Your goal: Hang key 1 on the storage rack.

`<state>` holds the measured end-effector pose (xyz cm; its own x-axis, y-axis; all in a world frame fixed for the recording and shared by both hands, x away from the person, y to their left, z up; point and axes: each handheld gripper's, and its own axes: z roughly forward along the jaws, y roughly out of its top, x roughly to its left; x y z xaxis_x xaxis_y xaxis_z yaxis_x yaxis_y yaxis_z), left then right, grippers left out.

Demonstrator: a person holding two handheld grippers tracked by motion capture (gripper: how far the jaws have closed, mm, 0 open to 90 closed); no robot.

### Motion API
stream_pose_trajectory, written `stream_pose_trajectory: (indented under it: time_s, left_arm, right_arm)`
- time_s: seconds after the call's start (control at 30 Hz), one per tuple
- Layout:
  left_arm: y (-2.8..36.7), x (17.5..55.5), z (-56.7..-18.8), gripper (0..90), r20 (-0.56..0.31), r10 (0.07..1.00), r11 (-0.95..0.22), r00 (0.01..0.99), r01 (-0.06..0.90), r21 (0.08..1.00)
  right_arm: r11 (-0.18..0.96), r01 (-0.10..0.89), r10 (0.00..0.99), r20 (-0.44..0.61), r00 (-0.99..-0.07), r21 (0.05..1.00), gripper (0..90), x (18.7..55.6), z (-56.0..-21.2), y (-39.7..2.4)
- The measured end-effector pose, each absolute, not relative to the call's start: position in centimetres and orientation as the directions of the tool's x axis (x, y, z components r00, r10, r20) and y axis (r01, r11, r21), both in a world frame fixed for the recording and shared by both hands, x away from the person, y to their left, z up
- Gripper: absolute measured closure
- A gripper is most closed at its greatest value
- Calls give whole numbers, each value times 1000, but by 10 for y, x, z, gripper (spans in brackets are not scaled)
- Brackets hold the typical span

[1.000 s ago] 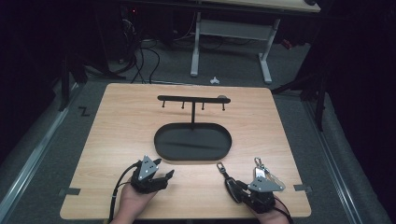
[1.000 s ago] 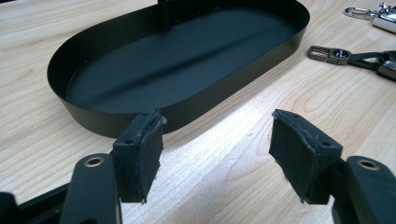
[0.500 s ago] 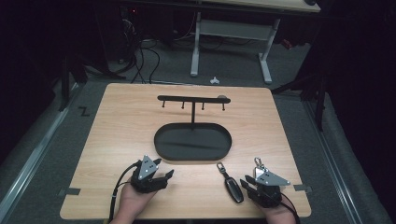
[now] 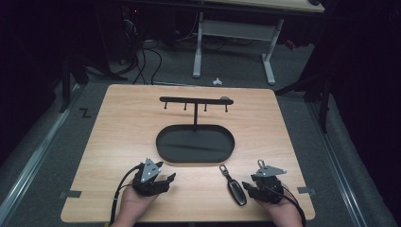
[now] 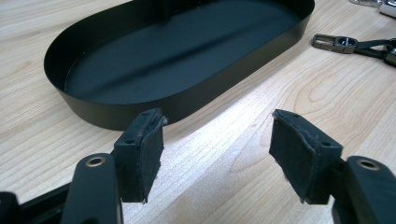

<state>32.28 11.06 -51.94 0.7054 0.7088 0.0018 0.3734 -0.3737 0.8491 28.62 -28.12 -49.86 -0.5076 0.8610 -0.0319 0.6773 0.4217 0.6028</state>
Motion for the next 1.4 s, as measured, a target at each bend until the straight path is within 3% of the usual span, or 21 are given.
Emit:
stream_pose_trajectory:
  time_s: [0.6,0.77,1.17,1.4]
  left_arm:
    - [111,321,-518,355,3,698,-359,716,346,867]
    - [110,318,-516,355,9,687,-358,726,328,874]
    - [107,314,-515,348,16,670,-360,743,306,881]
    - [107,314,-514,348,33,666,-370,745,292,882]
  right_arm:
    - [509,797,854,-73,-516,324,411,318,-490,-263]
    - [479,840,875,-57,-481,255,418,330,-481,-266]
    - [496,864,868,-45,-494,89,408,345,-481,-254]
    - [494,866,870,-56,-490,85,388,352,-472,-249]
